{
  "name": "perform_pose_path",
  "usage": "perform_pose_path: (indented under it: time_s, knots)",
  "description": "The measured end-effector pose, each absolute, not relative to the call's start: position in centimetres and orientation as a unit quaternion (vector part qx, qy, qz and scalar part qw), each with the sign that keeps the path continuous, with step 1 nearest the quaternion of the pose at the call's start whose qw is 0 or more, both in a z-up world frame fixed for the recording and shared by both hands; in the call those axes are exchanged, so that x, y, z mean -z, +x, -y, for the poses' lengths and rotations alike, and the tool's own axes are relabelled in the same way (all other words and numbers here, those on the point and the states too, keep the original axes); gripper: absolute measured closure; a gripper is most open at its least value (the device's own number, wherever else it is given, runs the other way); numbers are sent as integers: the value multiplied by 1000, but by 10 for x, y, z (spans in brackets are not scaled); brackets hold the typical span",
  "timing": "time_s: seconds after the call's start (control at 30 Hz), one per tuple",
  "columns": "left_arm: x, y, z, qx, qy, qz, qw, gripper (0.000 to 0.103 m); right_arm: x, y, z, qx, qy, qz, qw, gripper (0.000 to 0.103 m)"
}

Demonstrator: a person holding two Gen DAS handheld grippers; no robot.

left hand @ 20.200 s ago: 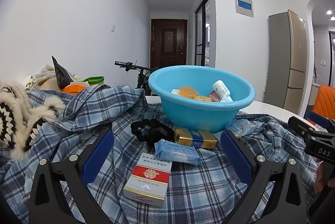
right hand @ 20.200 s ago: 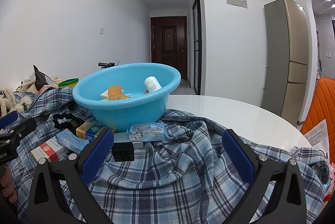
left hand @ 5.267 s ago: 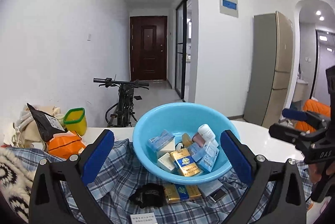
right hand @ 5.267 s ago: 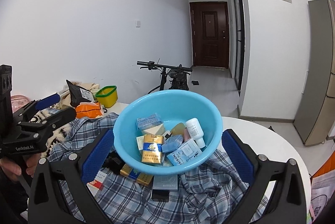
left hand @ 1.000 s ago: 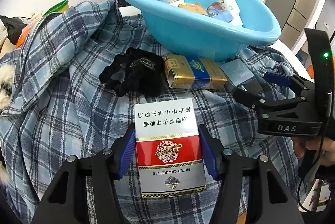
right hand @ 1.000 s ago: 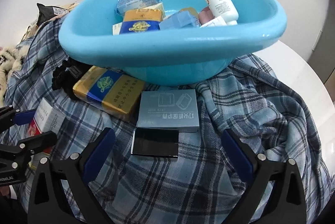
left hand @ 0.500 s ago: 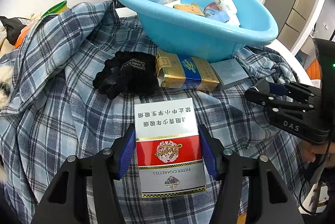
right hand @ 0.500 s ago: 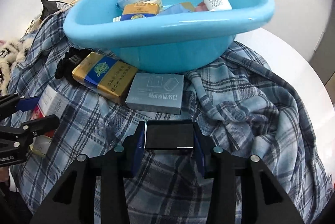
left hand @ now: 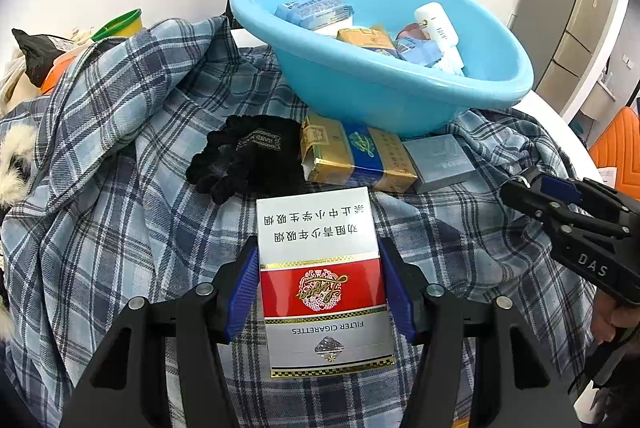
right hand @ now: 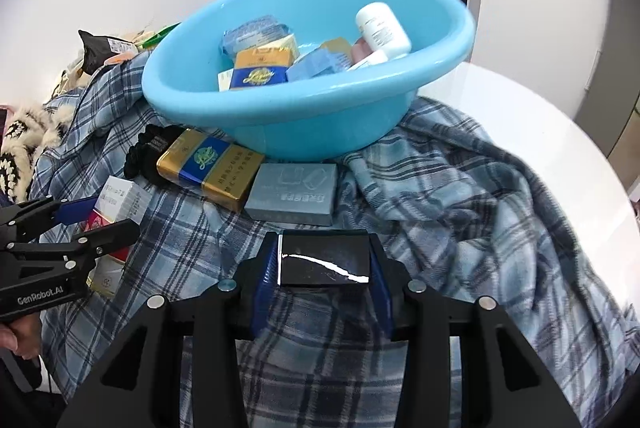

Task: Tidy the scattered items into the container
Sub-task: 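Lift both held items and carry them over the light blue basin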

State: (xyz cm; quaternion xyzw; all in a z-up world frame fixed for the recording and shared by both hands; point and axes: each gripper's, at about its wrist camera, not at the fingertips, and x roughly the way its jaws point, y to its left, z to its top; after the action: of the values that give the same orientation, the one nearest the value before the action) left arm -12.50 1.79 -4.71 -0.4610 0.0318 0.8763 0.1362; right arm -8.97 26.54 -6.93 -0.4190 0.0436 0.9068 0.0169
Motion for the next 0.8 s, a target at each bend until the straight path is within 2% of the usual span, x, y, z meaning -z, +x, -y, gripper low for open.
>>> perform_pose_path:
  time_s: [0.43,0.8]
  knots:
    - [38,-121,-26,-881,-451,-34,140,43,69,-88,-271,-909,-411,-58,29,63]
    - [-32,-126,-27,-918,-372,-15,140,43,-2,-86,-271,-943,-329,-45,30,63]
